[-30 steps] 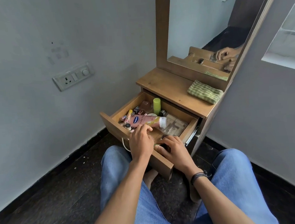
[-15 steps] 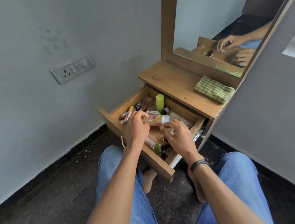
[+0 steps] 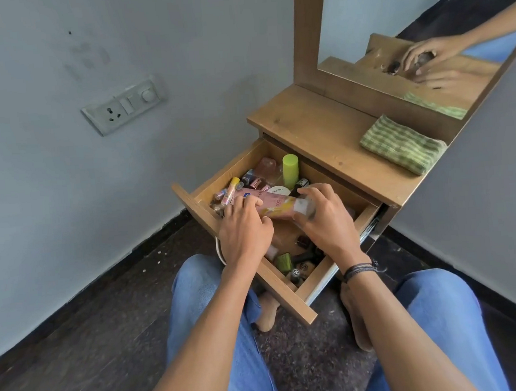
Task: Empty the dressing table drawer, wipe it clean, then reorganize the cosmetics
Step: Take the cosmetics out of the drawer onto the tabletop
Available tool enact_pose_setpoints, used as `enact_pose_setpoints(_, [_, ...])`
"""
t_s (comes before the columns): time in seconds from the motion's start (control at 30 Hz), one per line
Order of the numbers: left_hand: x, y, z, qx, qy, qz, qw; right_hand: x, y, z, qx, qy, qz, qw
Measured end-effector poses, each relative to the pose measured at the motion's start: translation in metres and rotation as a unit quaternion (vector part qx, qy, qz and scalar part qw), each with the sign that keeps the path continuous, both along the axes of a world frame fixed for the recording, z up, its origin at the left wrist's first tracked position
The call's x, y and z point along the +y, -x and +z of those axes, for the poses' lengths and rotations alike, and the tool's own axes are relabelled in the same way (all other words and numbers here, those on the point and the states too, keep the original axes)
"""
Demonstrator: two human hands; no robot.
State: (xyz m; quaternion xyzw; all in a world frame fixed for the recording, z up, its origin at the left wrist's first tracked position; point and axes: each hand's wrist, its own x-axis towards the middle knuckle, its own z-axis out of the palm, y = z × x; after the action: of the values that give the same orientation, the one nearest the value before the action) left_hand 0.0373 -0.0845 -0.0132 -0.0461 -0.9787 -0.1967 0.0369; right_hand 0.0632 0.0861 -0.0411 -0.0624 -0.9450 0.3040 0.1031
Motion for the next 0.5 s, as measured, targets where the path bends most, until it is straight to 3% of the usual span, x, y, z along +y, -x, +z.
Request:
enact_pose_setpoints(0.2, [0.0013, 0.0003, -0.0016, -0.002, 0.062, -0.003, 0.998, -0.006, -0.0002, 0.0005, -0.052, -0.059, 0.012, 0.997])
enact_pose_setpoints(0.5, [0.0004, -0.0003, -0.0022, -0.015, 0.069, -0.016, 0.997, -0.0057, -0.005, 0.0096, -0.074, -0.085, 0.049, 0.992])
